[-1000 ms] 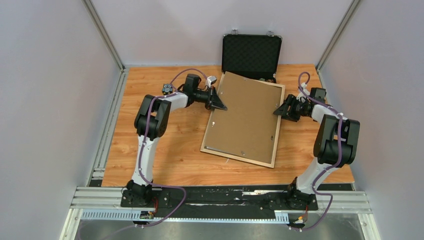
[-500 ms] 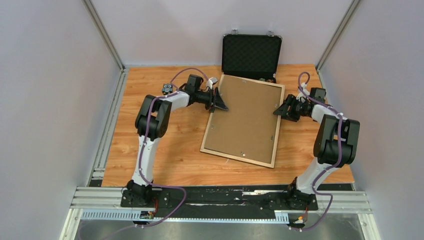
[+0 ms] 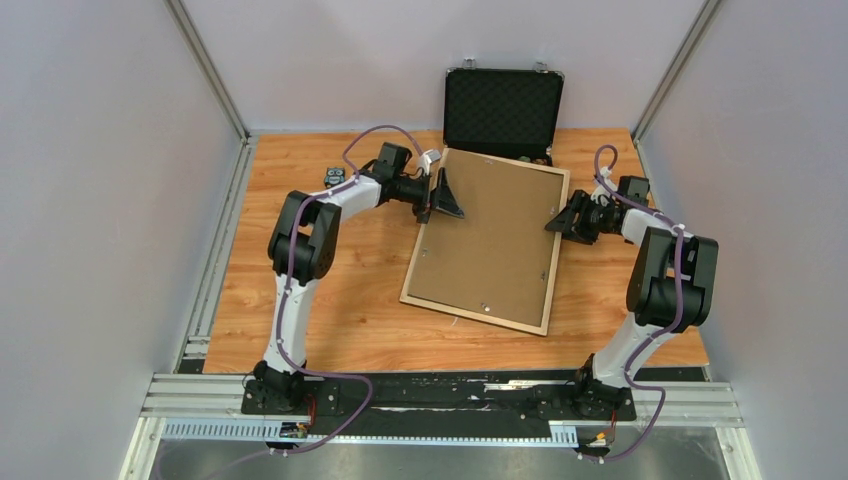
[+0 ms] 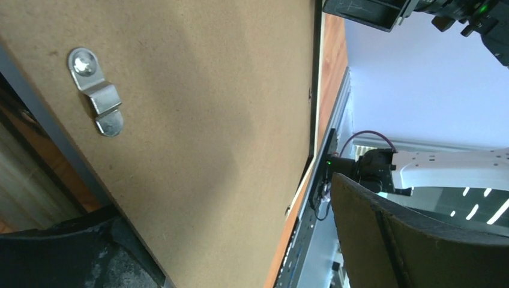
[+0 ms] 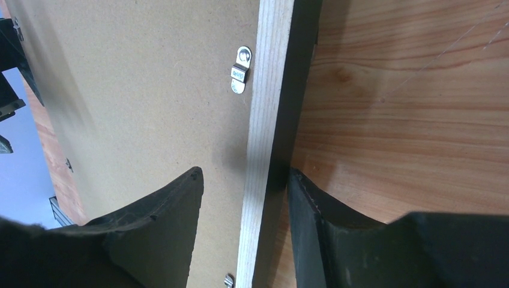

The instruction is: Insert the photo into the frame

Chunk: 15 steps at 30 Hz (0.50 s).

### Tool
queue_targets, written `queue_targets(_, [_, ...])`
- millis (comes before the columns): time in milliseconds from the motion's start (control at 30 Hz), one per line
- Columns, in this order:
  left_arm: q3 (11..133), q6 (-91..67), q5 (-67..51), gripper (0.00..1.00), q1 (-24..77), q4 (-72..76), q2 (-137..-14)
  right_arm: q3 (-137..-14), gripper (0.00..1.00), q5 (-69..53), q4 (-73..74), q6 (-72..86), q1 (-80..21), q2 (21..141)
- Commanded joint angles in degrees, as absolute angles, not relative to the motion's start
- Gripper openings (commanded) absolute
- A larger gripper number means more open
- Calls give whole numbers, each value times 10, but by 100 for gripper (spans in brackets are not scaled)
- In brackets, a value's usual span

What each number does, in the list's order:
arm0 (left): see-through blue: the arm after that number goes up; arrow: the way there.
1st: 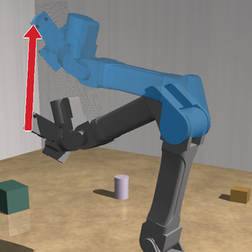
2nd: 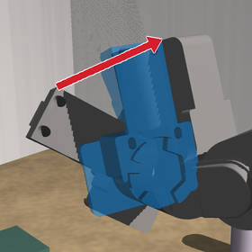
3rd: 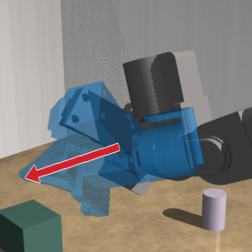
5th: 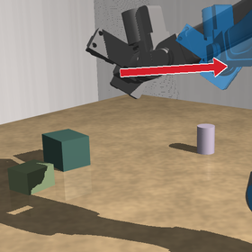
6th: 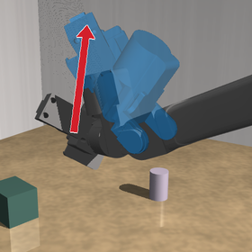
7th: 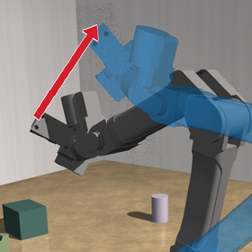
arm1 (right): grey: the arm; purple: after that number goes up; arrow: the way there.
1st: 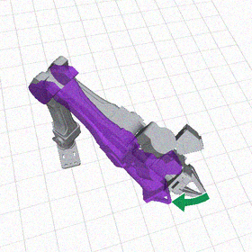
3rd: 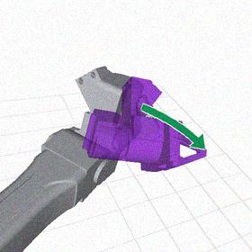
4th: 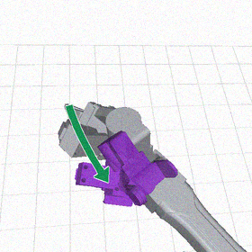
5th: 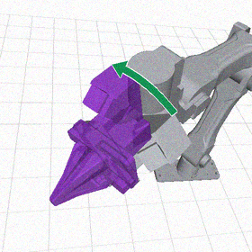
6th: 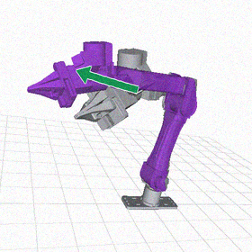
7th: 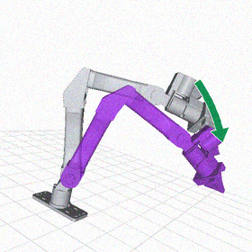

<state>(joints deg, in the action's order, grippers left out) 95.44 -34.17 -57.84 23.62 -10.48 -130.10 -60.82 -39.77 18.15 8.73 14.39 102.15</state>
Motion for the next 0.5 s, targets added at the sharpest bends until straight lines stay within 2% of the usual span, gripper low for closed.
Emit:
queue_targets(0, [963,-266,-492,98,236,-169,-1286,-617,52,-414,171,90,140,1021])
queue_targets(467, [965,-235,-423,100,236,-233,-1257,-618,52,-410,171,89,142,1019])
